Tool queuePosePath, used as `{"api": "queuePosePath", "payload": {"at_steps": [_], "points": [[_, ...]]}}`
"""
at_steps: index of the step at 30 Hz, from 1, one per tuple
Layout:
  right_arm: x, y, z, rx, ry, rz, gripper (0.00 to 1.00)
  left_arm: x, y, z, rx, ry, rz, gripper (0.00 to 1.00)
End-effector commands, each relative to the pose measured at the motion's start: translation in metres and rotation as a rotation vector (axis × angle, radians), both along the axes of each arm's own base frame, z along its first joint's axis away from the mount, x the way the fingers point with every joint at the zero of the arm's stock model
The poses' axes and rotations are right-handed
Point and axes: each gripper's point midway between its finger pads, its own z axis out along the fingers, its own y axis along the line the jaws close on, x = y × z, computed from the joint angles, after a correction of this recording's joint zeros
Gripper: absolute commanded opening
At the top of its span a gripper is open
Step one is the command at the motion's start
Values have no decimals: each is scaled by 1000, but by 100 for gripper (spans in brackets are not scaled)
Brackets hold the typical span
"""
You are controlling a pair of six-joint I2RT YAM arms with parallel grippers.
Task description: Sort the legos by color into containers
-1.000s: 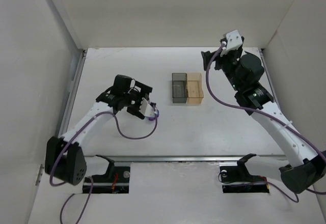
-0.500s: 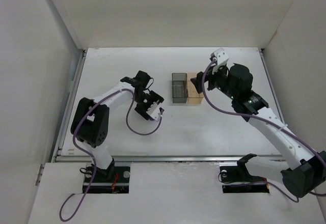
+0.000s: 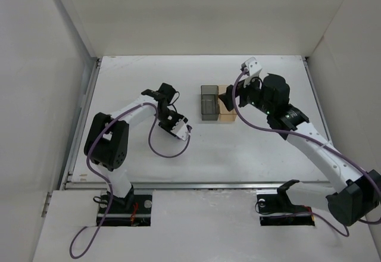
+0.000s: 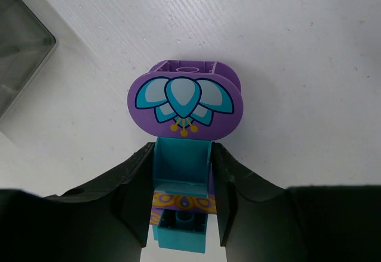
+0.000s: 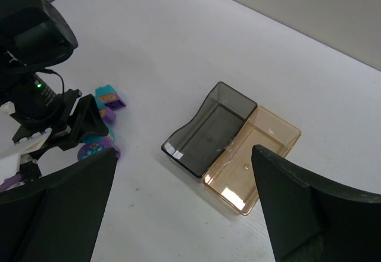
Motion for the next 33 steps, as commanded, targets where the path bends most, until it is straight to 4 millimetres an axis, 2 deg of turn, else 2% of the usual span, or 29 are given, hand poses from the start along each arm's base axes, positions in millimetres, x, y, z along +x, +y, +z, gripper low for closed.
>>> {"api": "queuePosePath", "payload": {"at_steps": [1,3,5,6,7,8,9,10,11,13,14,15,16,19,20,21,22,23,27,28,32,33], "points": [[-6,15,23,54,-36,68,100,-11,4,1,10,50,48,0],[-11,21,29,69,-40,92,100,-10,0,13,-22,46,80,0],[-15,26,47,93,-66,86,100,-2,-8,33,-82,29,148,0],[-15,24,48,103,-46,68,100,4,-18,57,-154,10,190,0],[-15,23,52,118,-38,56,100,4,-23,71,-203,54,303,0],[-16,23,62,139,-40,54,100,16,-28,90,-275,35,366,0],[-14,26,57,156,9,47,100,18,-33,117,-350,19,417,0],[-15,29,57,165,30,55,100,24,-33,135,-404,12,484,0],[-18,37,67,185,41,99,100,31,-39,157,-498,31,592,0],[-15,49,52,196,157,119,100,38,-31,187,-583,-28,718,0],[-17,56,51,205,196,153,100,39,-28,196,-616,-45,756,0],[-15,62,60,224,207,166,100,41,-30,208,-665,-61,794,0],[-11,70,49,241,277,169,100,37,-25,214,-678,-103,827,0],[-17,95,47,296,353,282,100,30,-24,223,-713,-136,855,0],[-17,102,55,342,354,306,100,25,-24,226,-726,-147,864,0],[-20,110,52,347,373,331,100,22,-25,229,-735,-148,871,0],[-20,115,61,353,359,344,100,22,-27,226,-736,-147,878,0],[-14,119,54,352,382,338,100,21,-25,230,-746,-153,888,0],[-23,141,48,338,415,411,96,14,-32,236,-768,-167,880,0],[-25,143,54,343,408,433,94,14,-32,236,-768,-167,880,0],[-24,151,38,332,455,443,72,13,-34,241,-797,-166,889,0],[-24,151,38,332,455,443,62,13,-35,243,-808,-164,893,0]]}}
